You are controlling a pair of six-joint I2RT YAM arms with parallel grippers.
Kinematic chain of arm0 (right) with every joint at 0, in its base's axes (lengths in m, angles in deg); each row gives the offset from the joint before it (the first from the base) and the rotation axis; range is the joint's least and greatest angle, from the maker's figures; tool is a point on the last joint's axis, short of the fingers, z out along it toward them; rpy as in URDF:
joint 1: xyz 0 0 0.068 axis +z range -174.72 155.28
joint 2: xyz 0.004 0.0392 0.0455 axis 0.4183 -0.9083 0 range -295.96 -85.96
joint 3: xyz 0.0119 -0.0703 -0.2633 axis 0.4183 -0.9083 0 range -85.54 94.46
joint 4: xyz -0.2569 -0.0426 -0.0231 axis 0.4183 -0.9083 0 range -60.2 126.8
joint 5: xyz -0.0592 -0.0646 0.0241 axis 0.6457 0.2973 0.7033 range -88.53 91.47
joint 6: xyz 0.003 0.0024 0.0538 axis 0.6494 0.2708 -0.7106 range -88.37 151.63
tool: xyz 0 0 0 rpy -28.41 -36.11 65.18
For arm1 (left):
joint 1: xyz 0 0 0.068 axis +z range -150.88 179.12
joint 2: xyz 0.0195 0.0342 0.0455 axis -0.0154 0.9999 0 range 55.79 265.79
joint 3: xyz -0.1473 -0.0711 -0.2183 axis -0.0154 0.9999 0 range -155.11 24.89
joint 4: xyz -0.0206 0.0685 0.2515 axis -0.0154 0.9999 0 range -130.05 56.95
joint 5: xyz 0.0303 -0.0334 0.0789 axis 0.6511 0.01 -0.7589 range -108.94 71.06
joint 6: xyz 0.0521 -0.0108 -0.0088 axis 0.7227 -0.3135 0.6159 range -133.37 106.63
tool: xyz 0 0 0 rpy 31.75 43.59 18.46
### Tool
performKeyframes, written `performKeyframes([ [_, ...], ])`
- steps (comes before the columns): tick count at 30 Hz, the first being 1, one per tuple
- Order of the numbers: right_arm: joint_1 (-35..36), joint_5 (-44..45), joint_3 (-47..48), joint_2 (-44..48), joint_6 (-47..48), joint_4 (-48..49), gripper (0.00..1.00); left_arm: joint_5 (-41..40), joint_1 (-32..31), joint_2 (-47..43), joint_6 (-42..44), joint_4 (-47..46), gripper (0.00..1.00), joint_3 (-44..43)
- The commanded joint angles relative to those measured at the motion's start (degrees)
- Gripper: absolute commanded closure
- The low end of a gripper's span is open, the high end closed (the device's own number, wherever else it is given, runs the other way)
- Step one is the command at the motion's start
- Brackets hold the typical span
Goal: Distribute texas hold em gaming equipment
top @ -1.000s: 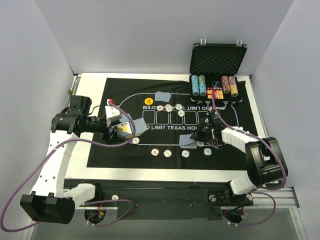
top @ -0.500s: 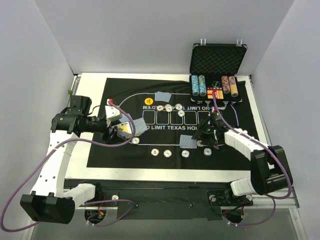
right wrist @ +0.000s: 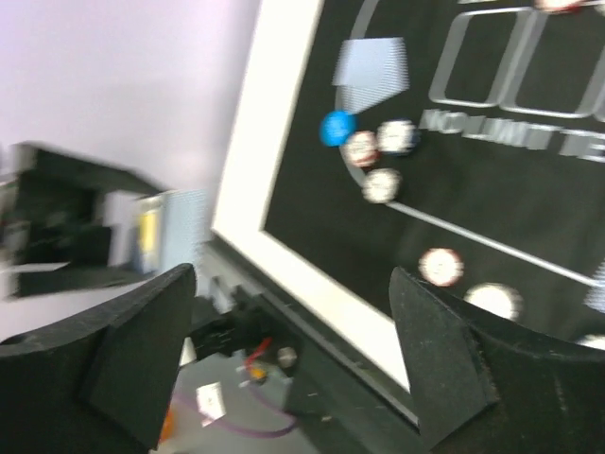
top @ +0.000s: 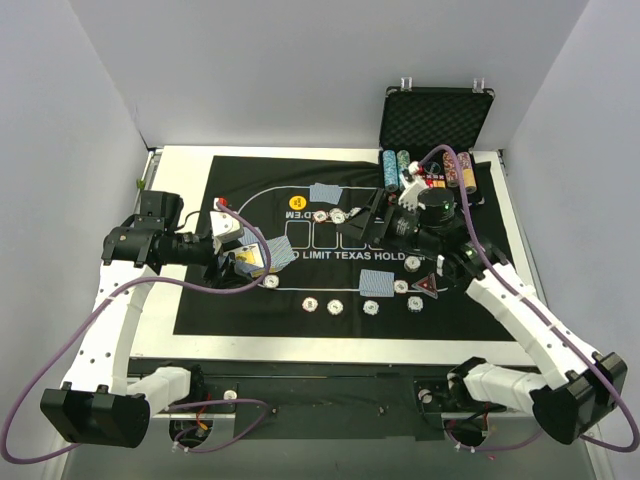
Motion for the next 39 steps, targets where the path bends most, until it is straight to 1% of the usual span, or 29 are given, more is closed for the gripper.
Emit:
performKeyframes([
  [1,4.5,-8.3,2.0,1.3,-10.2,9.4,0.16,3.7,0.3,-0.4,0.5,-1.8,0.89,-1.5],
  [3,7.2,-7.7,3.7,0.2,-9.7,8.4,0.13,3.7,0.3,-0.4,0.5,-1.8,0.89,-1.6],
  [8,14.1,-5.7,7.7,-6.5,-8.5,7.8,0.11,3.8,0.2,-0.6,0.5,-1.7,0.89,-1.7],
  [13,16.7,-3.8,11.8,-11.6,-7.9,7.8,0.10,3.8,0.3,-0.9,0.5,-1.5,0.89,-1.6],
  [14,17.4,-3.6,12.5,-13.0,-7.3,5.7,0.10,3.7,0.2,-1.1,0.5,-1.4,0.89,-1.7],
  [17,18.1,-3.1,14.9,-15.5,-6.7,4.3,0.10,3.6,0.2,-1.1,0.4,-1.4,0.89,-2.1],
  [21,18.5,-3.2,15.3,-17.7,-8.0,5.9,0.10,3.8,0.2,-1.1,0.4,-1.3,0.89,-2.3],
  [23,18.9,-3.7,15.1,-18.8,-8.9,7.1,0.12,3.8,0.3,-1.2,0.5,-1.5,0.89,-2.2],
  [27,19.5,-4.4,14.5,-20.0,-10.7,10.2,0.21,3.9,0.2,-1.0,0.3,-1.6,0.89,-2.2],
  [28,19.6,-4.6,14.0,-20.0,-10.9,10.3,0.24,3.8,0.3,-1.0,0.3,-1.7,0.89,-2.3],
  [36,19.4,-4.4,12.1,-19.7,-10.9,10.4,0.36,4.2,0.2,-0.8,-0.5,-2.7,0.89,-2.4],
  [39,19.3,-4.4,11.0,-19.6,-10.9,10.1,0.42,4.3,0.2,-1.0,-0.7,-2.8,0.89,-2.6],
])
